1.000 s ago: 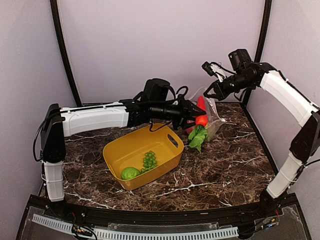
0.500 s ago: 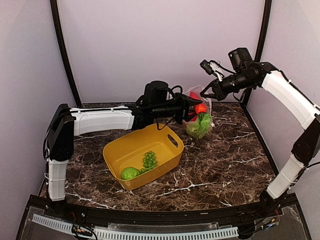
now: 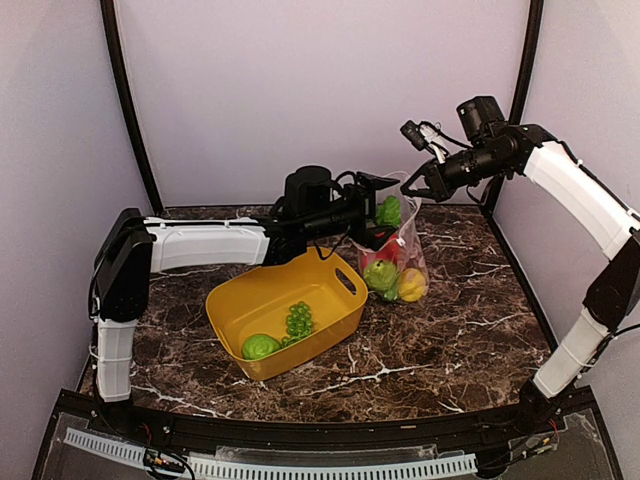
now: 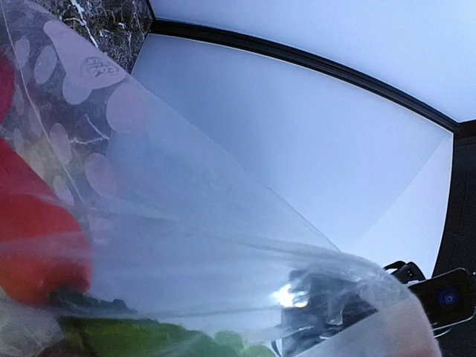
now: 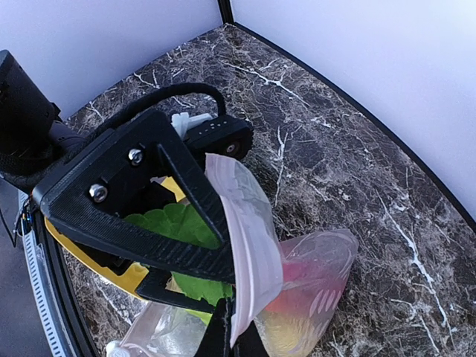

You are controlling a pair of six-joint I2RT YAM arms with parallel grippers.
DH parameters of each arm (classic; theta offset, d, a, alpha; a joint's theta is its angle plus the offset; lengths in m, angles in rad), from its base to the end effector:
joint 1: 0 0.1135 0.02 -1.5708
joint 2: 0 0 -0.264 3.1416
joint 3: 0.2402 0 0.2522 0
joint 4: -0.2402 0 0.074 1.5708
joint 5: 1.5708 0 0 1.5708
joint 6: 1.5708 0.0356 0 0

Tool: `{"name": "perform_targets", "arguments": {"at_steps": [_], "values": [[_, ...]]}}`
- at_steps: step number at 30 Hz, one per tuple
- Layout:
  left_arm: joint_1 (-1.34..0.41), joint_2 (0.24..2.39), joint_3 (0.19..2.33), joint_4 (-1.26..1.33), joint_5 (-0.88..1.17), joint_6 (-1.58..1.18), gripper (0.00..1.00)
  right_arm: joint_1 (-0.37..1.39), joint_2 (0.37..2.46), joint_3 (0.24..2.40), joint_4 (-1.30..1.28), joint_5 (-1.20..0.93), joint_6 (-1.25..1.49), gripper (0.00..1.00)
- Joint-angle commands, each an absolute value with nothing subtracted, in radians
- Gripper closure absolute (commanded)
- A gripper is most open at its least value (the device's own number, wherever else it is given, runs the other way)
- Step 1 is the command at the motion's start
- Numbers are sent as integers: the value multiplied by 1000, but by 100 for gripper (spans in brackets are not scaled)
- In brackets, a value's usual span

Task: Place the food in the zip-top bag and seal the zipper
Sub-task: Place the fake vegetable in the zipper food storage bag.

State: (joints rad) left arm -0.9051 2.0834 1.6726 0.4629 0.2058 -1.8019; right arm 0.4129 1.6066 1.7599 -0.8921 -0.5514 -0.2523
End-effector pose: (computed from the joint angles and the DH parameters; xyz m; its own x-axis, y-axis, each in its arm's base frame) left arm 0.3072 -0.4030 0.3064 -0.8795 -0.4229 0.2184 -0.1739 -0.1416 -0.9745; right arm 0.3035 0.1533 0.4038 -0.4234 -0.4176 -0.8039 -0.8285 0.5376 0.1571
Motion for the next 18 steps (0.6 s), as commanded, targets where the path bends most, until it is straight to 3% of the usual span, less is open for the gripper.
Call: {"name": "perform_targets", "arguments": {"at_steps": [1, 6, 13, 18], "values": [[-925, 2027, 1666, 476, 231, -1754, 1, 402, 1620, 1782, -879, -535, -238, 100], [-933, 1960, 1669, 389, 250, -1640, 1, 368, 1655, 1807, -883, -545, -224, 100], [-932, 1849, 1750, 92, 239, -1189, 1, 187, 1726, 1965, -927, -553, -223, 100], [-932, 1737, 1684, -105, 80, -816, 1, 127, 1714, 2008, -899, -549, -203, 100]]}}
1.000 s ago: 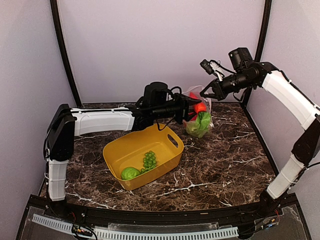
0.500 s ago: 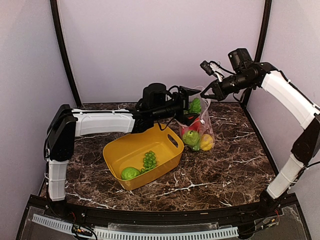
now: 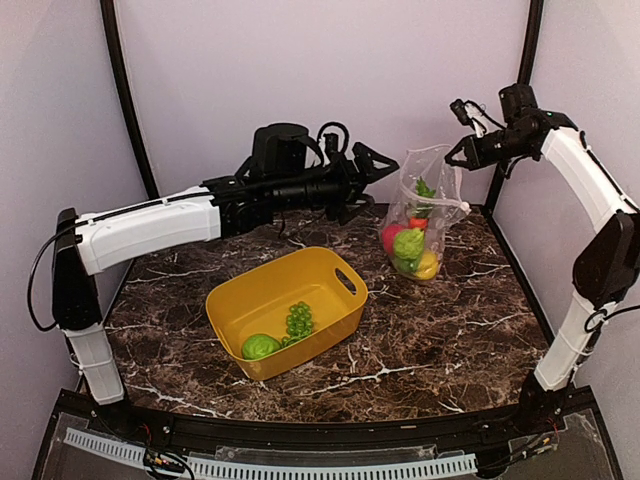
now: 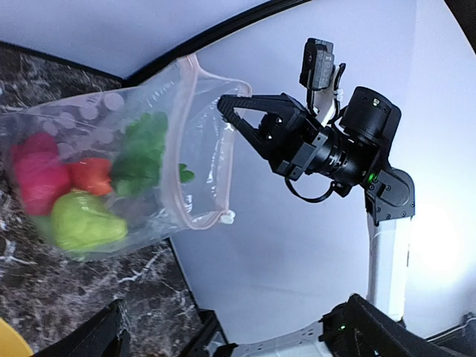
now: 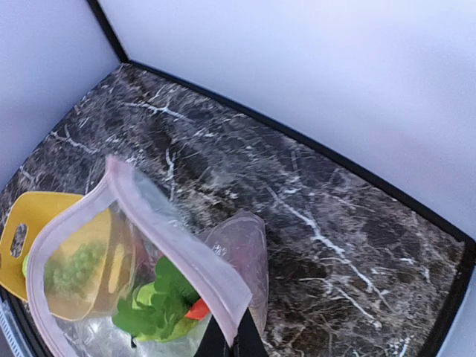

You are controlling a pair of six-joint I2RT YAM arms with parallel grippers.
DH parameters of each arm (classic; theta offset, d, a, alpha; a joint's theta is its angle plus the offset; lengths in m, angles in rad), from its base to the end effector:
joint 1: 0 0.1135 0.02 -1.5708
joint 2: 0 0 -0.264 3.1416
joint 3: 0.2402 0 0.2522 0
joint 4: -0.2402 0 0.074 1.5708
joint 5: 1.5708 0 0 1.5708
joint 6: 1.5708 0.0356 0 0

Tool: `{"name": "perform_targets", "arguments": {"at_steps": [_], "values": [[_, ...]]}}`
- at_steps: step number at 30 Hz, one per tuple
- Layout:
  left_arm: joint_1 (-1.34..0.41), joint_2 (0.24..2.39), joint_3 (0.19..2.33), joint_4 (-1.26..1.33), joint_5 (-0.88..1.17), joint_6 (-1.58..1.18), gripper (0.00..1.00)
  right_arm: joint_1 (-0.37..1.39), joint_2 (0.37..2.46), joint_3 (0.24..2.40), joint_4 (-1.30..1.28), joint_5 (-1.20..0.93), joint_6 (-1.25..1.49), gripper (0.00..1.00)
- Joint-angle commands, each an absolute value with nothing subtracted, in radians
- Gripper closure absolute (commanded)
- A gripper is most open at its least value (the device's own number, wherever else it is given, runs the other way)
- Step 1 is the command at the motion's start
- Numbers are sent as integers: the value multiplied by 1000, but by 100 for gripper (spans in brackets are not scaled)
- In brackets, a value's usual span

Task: Place the food in the zip-top bag and seal the zipper
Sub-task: Place the fake vegetable in the zipper food storage bag, then pick up the fake fruit from the bin.

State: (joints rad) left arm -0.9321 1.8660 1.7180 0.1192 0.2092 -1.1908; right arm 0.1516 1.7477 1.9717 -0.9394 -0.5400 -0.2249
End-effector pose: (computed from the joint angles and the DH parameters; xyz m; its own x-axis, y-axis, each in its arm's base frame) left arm 0.2663 -0.3711 0.3862 -0.8506 -0.3782 -0.3652 0.3213 0.1759 -0.9305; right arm 0.3639 0.0741 0.4177 -0.5176 -0.2726 -0.8110 -0.6448 0.7473 0.1604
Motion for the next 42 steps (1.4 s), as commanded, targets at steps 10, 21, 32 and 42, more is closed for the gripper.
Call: {"name": "perform_targets", "arguments": {"at_steps": [10, 21, 32, 42], "values": [[-873, 1471, 1194, 115, -47, -713, 1, 331, 1723, 1768, -876, -678, -227, 100], [-847, 1427, 1157, -97, 29, -595, 16, 331, 1725, 1752, -878, -684, -235, 100], [-948, 1462, 1261, -471, -159, -300, 30, 331, 1696, 1717, -870, -675, -251, 100], [-988, 1594, 1316, -638, -123, -274, 33, 331, 1693, 1702, -869, -670, -254, 100]]}}
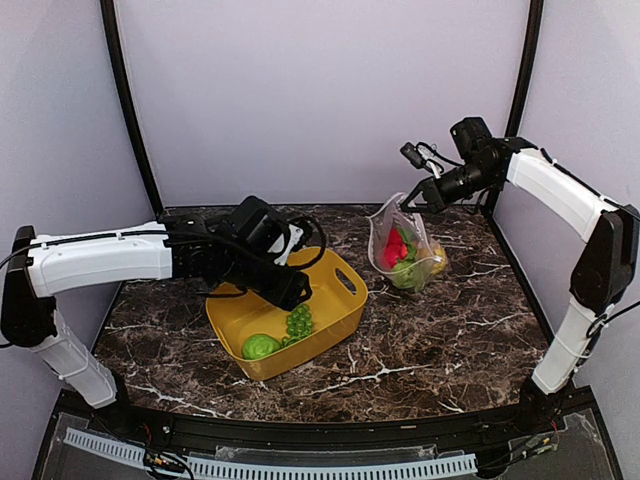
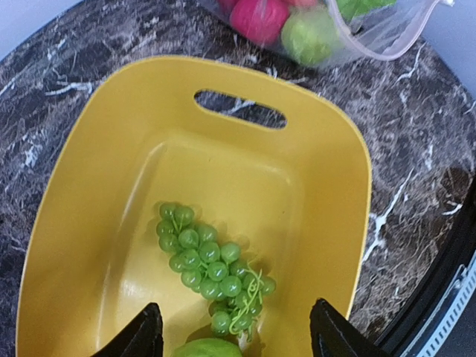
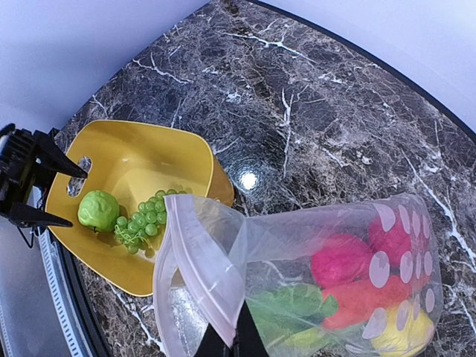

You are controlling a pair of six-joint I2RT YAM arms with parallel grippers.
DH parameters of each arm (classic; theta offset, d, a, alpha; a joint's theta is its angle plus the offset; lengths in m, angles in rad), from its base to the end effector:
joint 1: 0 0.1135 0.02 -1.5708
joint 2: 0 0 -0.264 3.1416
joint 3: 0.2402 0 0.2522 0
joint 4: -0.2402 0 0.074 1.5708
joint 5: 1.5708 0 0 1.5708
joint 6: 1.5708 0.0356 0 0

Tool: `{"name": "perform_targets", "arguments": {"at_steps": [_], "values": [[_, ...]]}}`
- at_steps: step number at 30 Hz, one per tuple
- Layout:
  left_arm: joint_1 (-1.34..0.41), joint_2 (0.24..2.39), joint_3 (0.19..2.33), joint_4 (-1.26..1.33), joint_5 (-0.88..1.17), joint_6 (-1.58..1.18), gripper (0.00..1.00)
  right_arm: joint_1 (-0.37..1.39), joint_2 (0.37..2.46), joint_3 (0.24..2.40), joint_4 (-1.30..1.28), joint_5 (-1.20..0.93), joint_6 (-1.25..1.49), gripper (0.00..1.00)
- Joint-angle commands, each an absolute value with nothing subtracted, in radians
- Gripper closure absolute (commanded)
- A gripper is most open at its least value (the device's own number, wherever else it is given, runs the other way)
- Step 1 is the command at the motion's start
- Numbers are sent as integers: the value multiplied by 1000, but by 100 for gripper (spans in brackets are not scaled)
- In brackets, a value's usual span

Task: Place the food in the zip-top bag and seal the zipper
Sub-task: Pick up the fake fruit from the bin.

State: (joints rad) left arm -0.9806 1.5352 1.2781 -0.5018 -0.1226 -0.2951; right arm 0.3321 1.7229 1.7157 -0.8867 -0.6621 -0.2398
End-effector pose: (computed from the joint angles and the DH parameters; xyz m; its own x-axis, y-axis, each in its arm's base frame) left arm 0.1940 -0.2818 0.2978 -0.5919 0.3649 -0.7187 0.6303 0.7653 -0.1305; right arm 0.3420 0.1411 0.3531 -0.5683 -0.3941 -0.7223 -0.7784 0.5420 0.3167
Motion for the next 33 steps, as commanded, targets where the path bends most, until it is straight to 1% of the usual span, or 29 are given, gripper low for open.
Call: {"name": "perform_targets", "arguments": {"at_steps": [1, 7, 12, 18, 22, 24, 28, 30, 33], "values": [[-992, 1606, 1331, -672, -127, -278, 33, 331, 1692, 1699, -868, -671, -253, 100], [-1001, 1682, 1349, -751, -114, -265, 30, 331, 1696, 1695, -867, -675, -256, 100], [-1001, 1734, 1363, -807, -128, -246, 30, 331, 1697, 1686, -863, -677, -258, 100], [-993, 1796, 1382, -741, -153, -287, 31, 331, 1698, 1683, -864, -680, -255, 100], [-959, 1863, 1416, -703, -114, -359, 34, 331, 1693, 1685, -869, -675, -253, 100], [-946, 1881, 1416, -665, -70, -363, 35, 331, 1687, 1680, -869, -671, -256, 100], [-923, 1913, 1427, -632, -53, -377, 37, 331, 1678, 1671, -868, -661, -259, 100], [-912, 1925, 1433, -627, -56, -381, 40, 331, 1677, 1668, -867, -660, -259, 100], [-899, 1935, 1441, -620, -75, -370, 50, 331, 1677, 1670, -867, -660, -258, 100]]}}
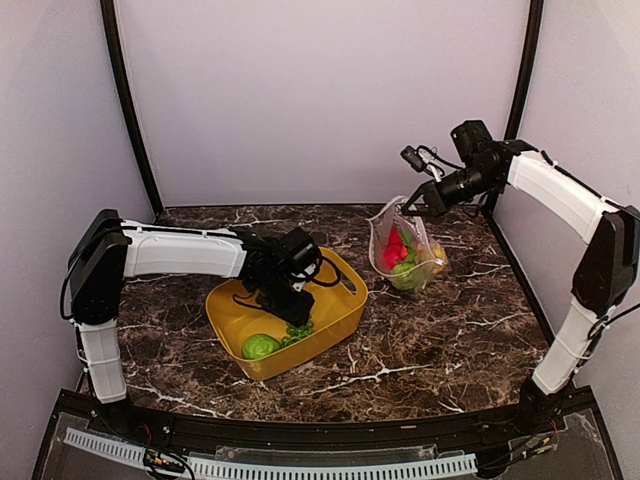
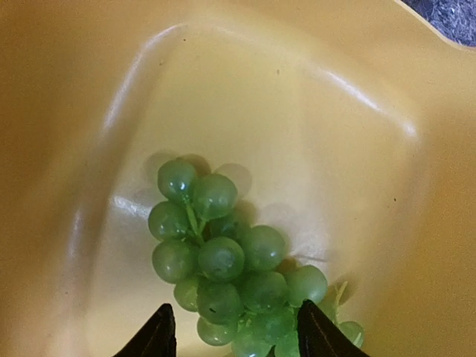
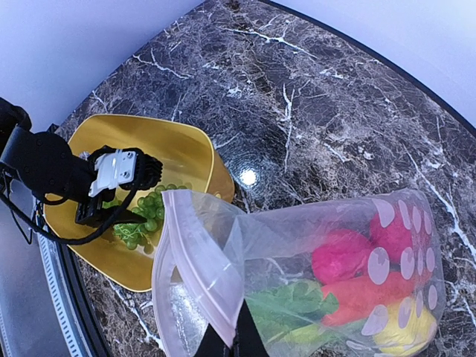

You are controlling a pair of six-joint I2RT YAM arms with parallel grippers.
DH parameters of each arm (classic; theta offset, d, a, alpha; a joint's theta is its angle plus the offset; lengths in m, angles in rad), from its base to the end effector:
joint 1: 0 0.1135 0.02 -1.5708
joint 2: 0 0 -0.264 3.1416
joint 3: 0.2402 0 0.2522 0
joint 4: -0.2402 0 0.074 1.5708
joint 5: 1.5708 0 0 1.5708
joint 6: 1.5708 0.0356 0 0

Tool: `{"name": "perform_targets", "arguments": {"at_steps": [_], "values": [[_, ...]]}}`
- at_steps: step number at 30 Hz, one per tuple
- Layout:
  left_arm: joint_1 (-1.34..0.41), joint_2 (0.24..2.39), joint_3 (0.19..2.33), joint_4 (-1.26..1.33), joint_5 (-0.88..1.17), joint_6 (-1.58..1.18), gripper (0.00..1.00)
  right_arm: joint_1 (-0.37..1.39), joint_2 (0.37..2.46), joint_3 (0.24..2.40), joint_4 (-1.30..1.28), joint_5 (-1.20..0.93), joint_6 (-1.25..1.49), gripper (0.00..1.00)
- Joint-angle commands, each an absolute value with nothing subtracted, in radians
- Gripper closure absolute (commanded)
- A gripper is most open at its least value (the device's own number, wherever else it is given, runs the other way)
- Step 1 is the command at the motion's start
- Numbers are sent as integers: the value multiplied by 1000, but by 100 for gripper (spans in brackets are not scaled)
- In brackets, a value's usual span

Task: Place the food in the zip-top bag and seal the zipper
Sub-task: Pick up the fake fruit from the bin.

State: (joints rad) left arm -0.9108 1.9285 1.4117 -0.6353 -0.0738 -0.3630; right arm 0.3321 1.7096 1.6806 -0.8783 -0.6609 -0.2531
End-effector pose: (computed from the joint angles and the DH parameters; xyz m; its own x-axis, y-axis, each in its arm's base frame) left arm 0.2471 -0.3140 0.1919 -0.7969 0.4492 -0.4040 0.5204 0.8500 -0.0814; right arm 0.3389 0.1400 0.3474 -0.5671 -0.4047 -0.7174 -0.7817 0.5389 0.3140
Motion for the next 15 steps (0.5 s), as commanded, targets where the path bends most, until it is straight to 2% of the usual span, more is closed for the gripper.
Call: {"name": "perform_targets", "arguments": {"at_steps": [1, 7, 10, 15], "values": [[-897, 1935, 1442, -621, -81, -366, 52, 331, 1677, 1672, -867, -660, -257, 100], [-871, 1937, 1435, -605, -94, -351, 68, 331, 1675, 1675, -868, -660, -255, 100], [-864, 1944, 1438, -602, -93, -344, 70, 331, 1673, 1672, -867, -657, -257, 100], [-861, 1972, 1469, -650, -127, -355, 53, 332, 1665, 1665, -867, -653, -258, 100]]}}
